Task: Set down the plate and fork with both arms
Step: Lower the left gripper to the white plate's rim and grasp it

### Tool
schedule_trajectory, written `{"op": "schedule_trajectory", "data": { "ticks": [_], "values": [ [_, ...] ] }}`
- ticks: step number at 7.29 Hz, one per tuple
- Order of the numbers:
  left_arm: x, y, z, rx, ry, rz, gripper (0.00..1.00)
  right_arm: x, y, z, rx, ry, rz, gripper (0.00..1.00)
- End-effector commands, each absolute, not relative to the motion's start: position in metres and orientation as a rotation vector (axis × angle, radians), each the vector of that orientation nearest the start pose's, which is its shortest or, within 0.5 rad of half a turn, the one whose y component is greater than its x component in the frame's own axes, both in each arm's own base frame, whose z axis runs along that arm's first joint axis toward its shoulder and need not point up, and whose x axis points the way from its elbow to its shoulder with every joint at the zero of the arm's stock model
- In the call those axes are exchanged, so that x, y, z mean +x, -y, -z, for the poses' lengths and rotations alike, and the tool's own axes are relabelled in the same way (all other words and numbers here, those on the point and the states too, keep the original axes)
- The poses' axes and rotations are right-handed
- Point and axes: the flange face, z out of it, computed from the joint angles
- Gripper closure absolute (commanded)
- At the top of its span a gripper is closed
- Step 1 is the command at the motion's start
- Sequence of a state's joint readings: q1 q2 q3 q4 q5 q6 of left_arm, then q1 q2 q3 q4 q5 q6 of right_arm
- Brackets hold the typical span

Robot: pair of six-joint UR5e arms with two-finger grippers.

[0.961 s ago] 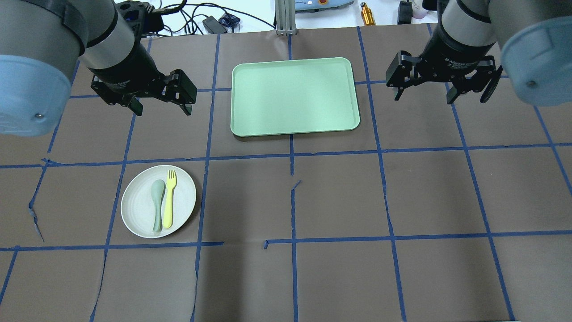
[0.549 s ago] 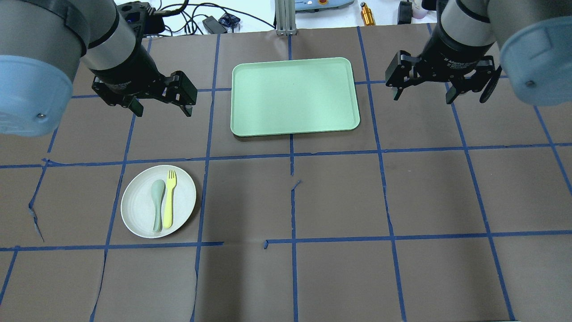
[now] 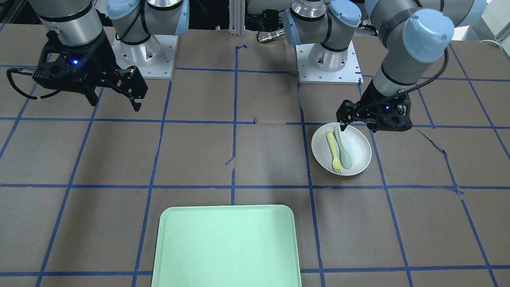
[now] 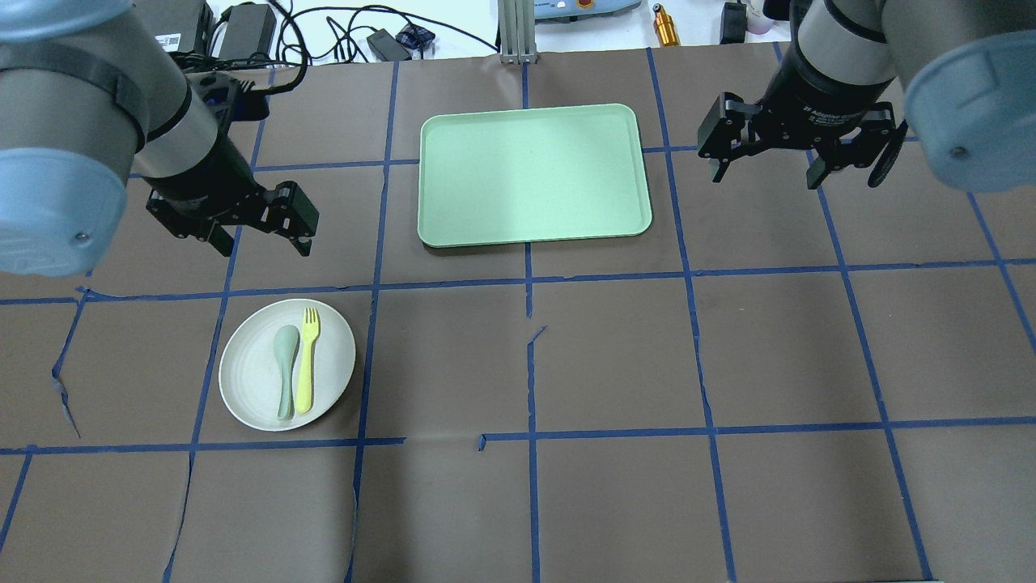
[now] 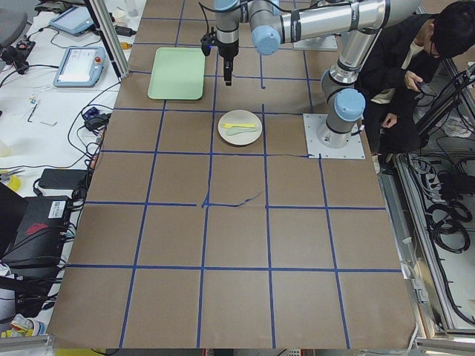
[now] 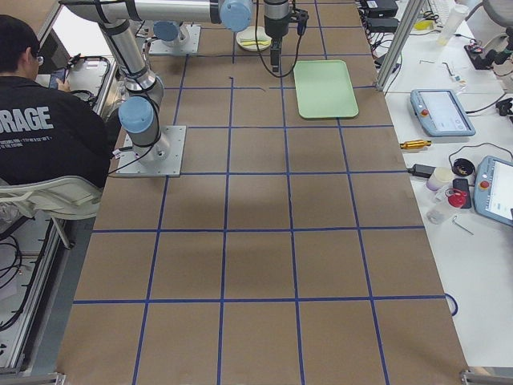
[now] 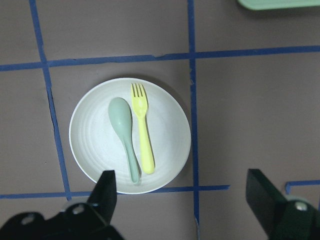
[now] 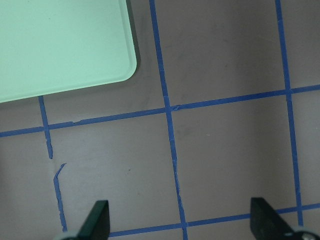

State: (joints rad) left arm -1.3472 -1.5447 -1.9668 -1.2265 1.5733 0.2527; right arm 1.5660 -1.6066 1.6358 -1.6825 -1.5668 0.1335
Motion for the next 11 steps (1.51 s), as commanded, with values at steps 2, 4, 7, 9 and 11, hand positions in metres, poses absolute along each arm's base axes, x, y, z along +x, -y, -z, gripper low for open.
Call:
{"op": "schedule_trajectory", "data": {
  "ticks": [2, 4, 7, 9, 11],
  "values": [
    [0.056, 0.421, -0.217, 0.027, -3.146, 0.054, 0.24, 0.132, 0.485, -0.484, 0.213, -3.122, 0.127, 0.0],
    [0.068, 0.415, -0.185, -0.002, -3.157, 0.007, 0.3, 0.131, 0.485, -0.484, 0.213, -3.124, 0.124, 0.0],
    [0.077, 0.419, -0.178, -0.034, -3.158, -0.019, 0.97, 0.131, 0.485, -0.484, 0.213, -3.124, 0.127, 0.0],
    [0.079, 0.425, -0.182, -0.037, -3.163, -0.003, 1.0, 0.131, 0.485, -0.485, 0.213, -3.123, 0.129, 0.0],
    [0.065, 0.442, -0.198, -0.097, -3.339, 0.084, 1.0, 0.132, 0.486, -0.486, 0.215, -3.121, 0.134, 0.0]
  ]
}}
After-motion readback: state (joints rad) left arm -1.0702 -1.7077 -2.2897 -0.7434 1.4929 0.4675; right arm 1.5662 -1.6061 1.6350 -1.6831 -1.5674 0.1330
